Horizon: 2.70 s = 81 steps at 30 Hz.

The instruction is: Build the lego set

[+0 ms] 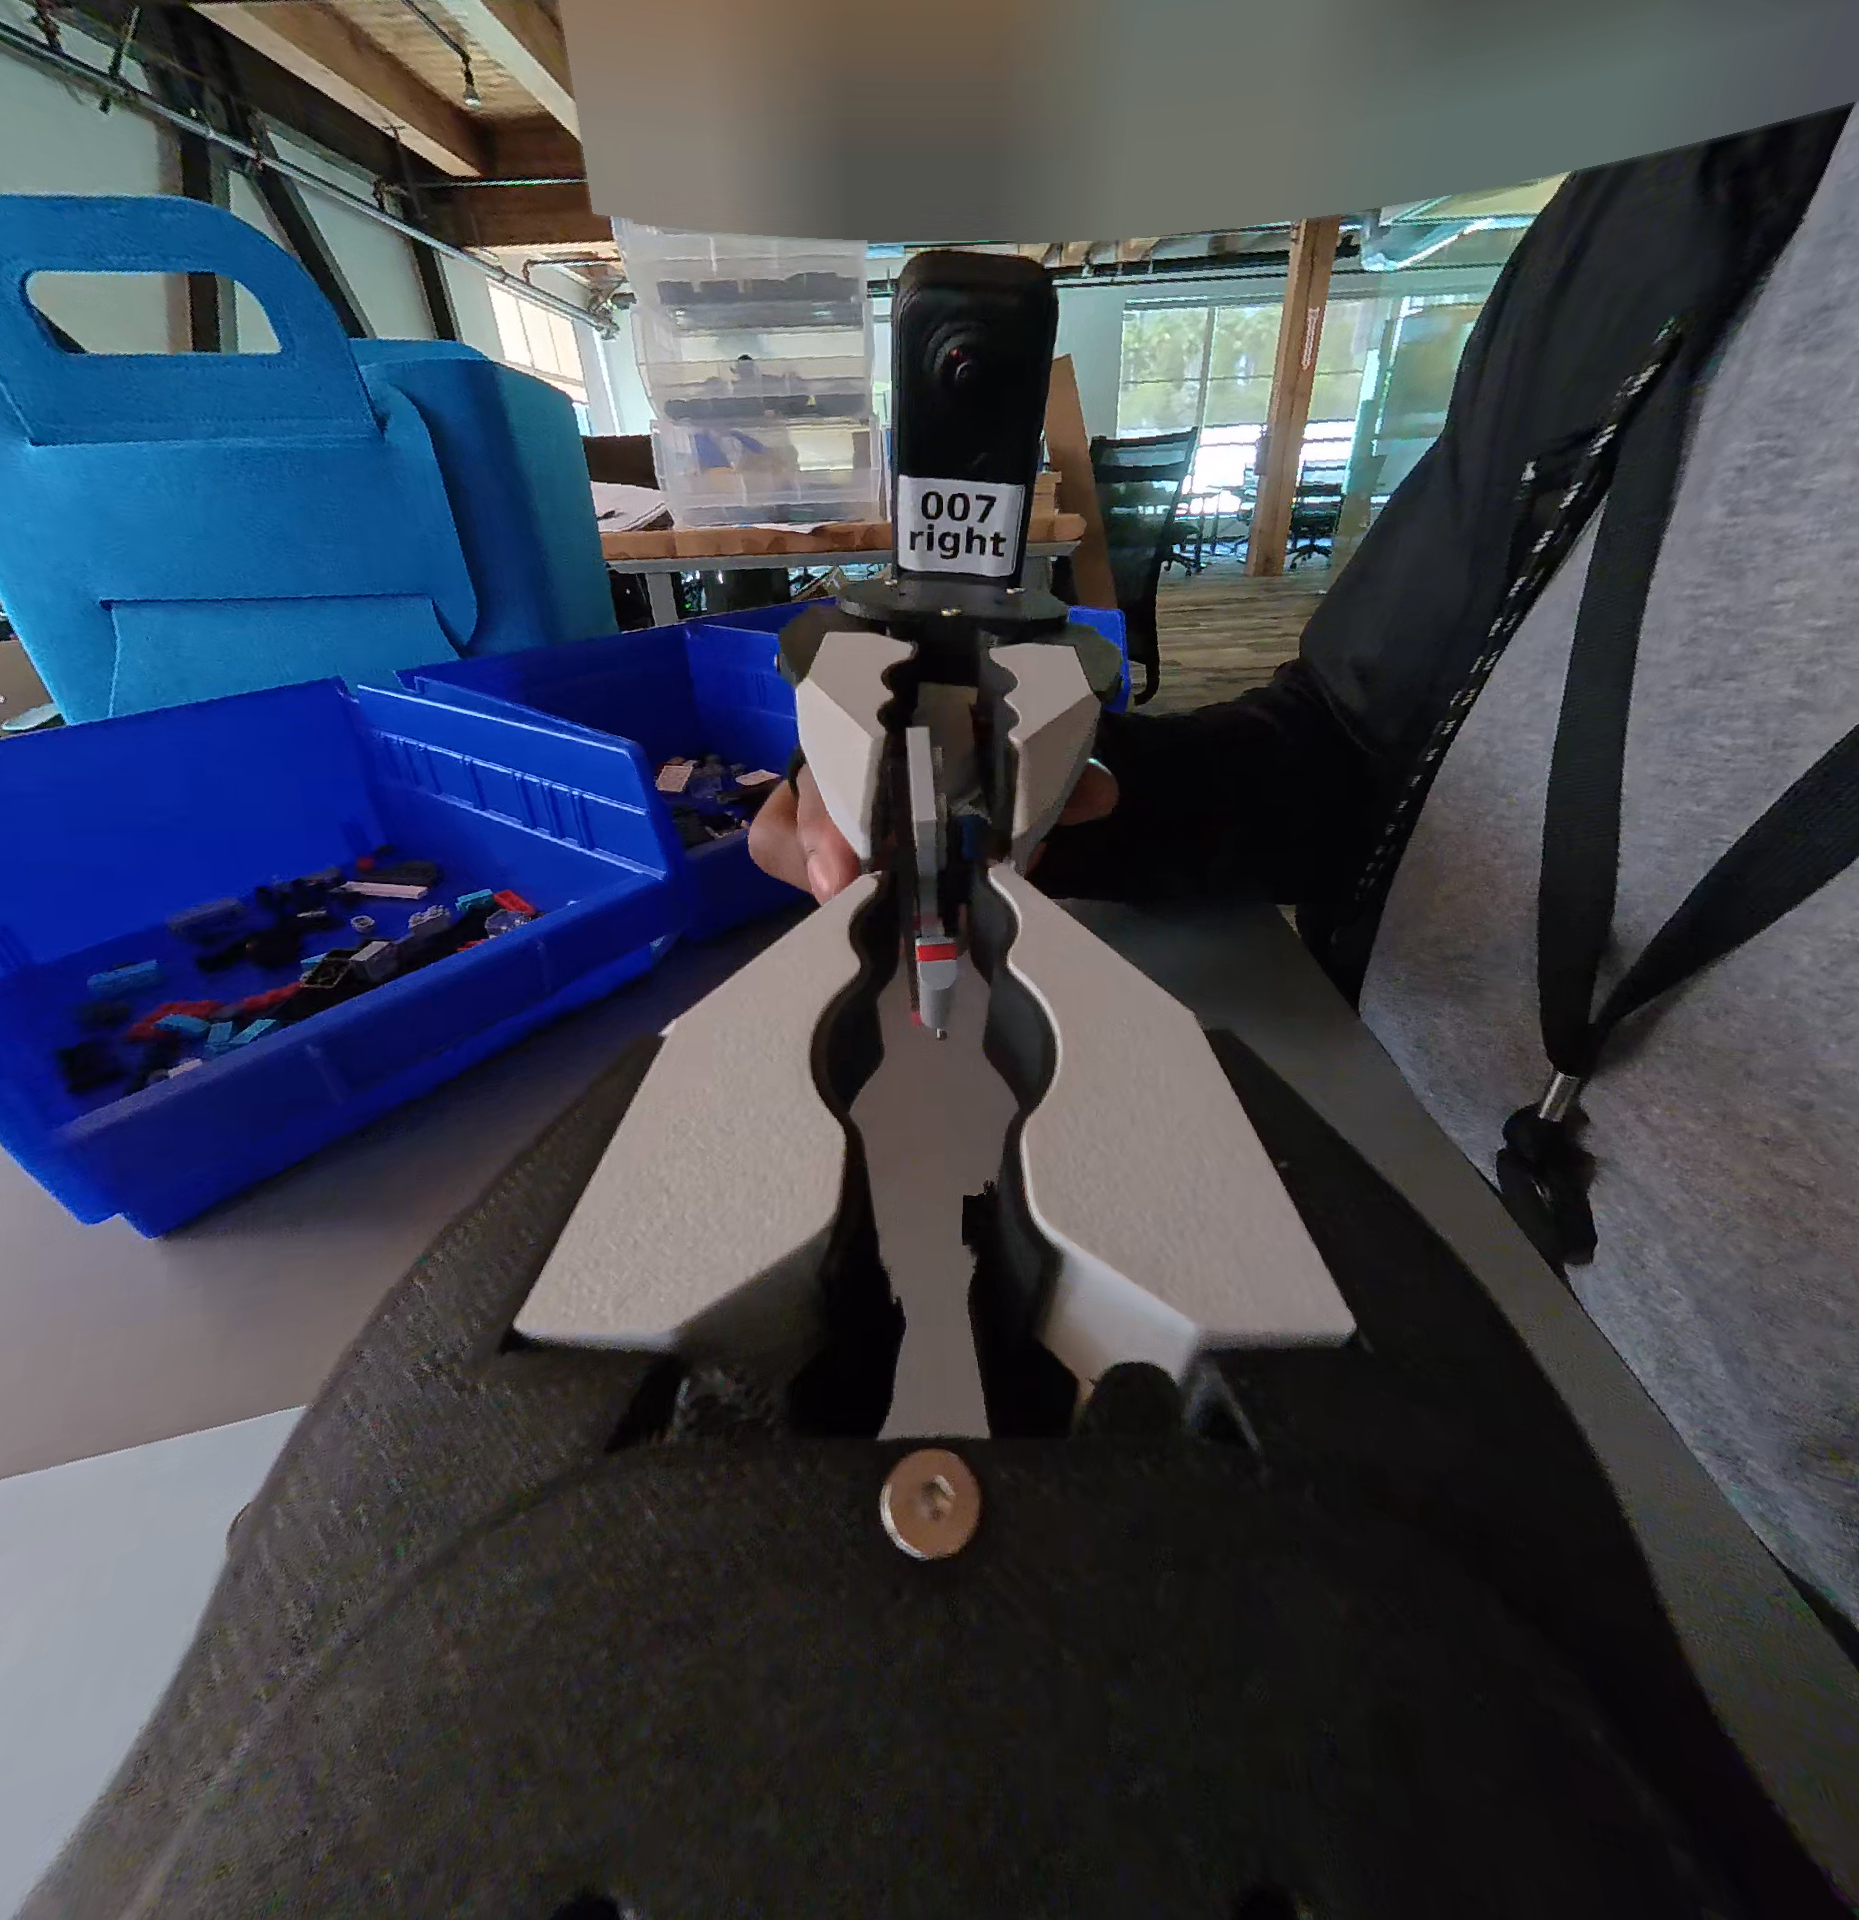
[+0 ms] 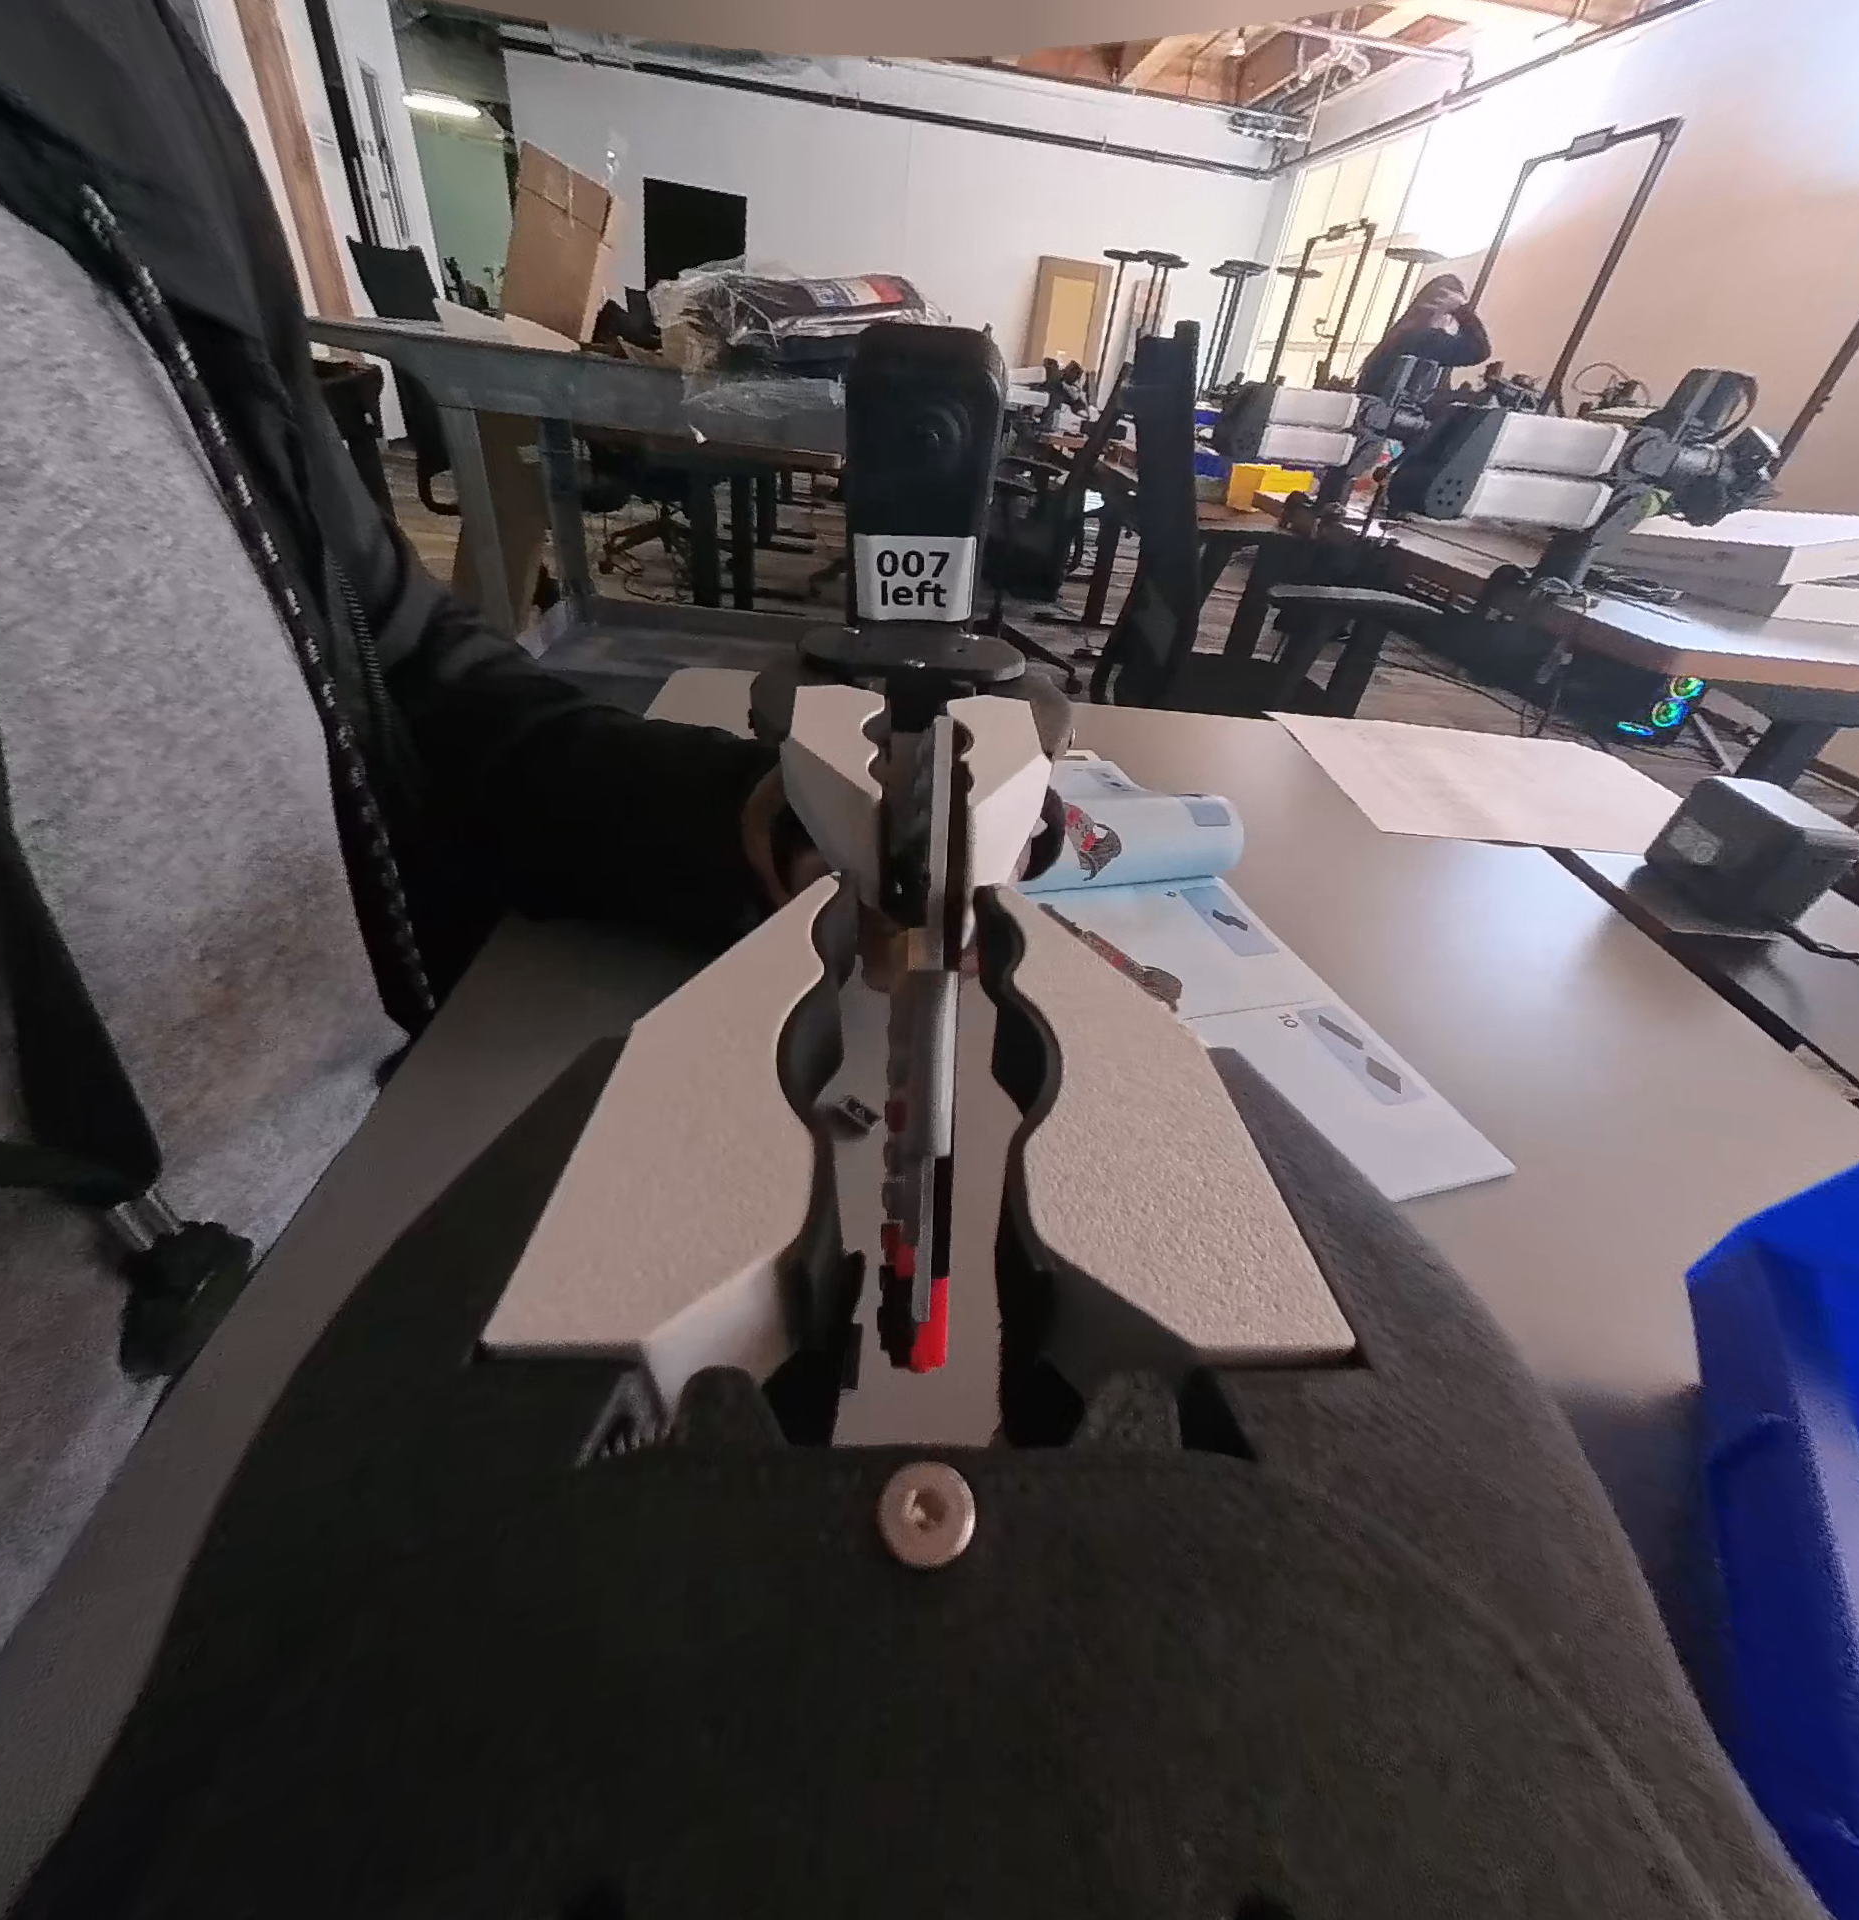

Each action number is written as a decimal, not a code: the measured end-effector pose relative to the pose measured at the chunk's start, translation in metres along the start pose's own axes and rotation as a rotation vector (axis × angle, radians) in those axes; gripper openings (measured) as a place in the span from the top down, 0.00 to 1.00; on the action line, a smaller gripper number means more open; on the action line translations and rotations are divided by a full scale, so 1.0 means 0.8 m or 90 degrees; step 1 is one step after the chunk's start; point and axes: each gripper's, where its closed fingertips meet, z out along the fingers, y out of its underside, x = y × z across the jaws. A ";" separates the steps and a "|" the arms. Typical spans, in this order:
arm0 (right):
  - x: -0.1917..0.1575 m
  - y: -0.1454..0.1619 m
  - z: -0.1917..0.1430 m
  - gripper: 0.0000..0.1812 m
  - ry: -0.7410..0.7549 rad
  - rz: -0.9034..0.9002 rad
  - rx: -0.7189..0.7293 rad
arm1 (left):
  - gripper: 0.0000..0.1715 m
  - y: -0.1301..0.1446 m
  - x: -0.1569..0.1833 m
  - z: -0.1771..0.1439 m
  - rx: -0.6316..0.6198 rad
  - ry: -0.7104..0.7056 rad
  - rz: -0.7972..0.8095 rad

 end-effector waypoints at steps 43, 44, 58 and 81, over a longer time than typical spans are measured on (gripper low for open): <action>-0.005 0.001 0.065 0.80 0.004 0.115 0.039 | 0.94 0.003 0.000 -0.121 0.239 -0.291 -0.437; -0.006 0.004 0.071 0.79 0.008 0.110 0.028 | 0.94 0.003 -0.001 -0.131 0.271 -0.300 -0.475; -0.008 0.045 0.110 0.77 0.114 -0.045 -0.104 | 0.94 0.041 -0.006 -0.144 0.374 -0.301 -0.765; 0.003 0.071 0.046 0.70 0.164 -0.066 -0.192 | 0.94 0.050 -0.016 -0.078 0.305 -0.313 -0.796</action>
